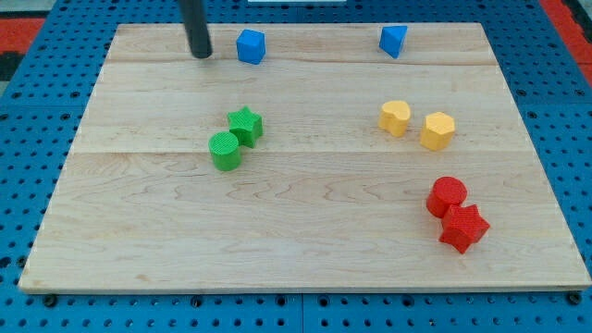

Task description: Move the blue cube to the bottom left side of the blue triangle

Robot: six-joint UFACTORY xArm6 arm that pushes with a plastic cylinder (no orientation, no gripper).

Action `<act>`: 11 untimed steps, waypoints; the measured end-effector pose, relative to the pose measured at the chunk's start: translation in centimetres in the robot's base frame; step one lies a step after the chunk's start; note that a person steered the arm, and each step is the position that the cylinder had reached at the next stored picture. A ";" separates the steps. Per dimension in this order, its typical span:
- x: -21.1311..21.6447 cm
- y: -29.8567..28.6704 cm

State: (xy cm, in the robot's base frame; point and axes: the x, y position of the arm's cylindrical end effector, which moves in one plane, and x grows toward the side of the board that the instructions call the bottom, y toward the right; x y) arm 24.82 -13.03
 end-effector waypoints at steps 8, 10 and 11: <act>-2.5 14.9; 0.9 22.2; 0.9 22.3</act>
